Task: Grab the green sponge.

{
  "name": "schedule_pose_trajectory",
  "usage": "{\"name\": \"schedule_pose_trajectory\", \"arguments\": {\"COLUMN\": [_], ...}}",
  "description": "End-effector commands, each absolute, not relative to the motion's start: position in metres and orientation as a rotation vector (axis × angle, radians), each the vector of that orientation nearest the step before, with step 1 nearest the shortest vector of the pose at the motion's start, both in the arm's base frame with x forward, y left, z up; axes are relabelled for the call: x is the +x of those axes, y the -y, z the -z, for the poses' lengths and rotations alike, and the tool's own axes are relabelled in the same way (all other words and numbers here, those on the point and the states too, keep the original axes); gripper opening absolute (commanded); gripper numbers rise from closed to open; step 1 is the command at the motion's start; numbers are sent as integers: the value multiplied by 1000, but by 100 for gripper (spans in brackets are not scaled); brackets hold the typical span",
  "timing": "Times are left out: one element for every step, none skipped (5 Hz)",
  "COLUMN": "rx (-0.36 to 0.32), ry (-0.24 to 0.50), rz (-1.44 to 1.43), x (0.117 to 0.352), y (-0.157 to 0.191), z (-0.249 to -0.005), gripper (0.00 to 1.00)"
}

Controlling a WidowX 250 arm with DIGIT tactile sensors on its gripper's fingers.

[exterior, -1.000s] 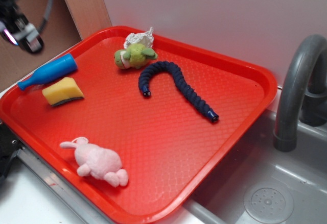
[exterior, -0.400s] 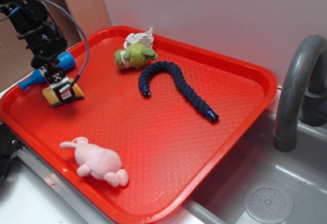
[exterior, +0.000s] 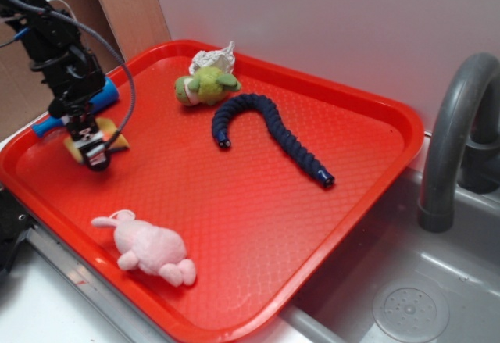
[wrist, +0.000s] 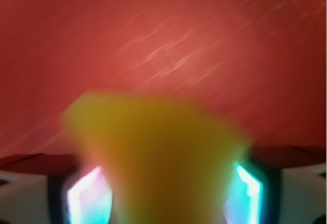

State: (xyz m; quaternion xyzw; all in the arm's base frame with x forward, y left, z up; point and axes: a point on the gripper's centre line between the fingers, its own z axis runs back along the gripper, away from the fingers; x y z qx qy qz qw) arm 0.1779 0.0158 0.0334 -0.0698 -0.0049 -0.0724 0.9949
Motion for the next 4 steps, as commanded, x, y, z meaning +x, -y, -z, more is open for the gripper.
{"name": "schedule_pose_trajectory", "arguments": {"rx": [124, 73, 16, -28], "ry": [145, 50, -19, 3], "rz": [138, 96, 138, 92], "x": [188, 193, 198, 197], "y": [14, 25, 36, 32], "z": [-131, -181, -231, -227], "gripper": [0, 0, 0, 0]}}
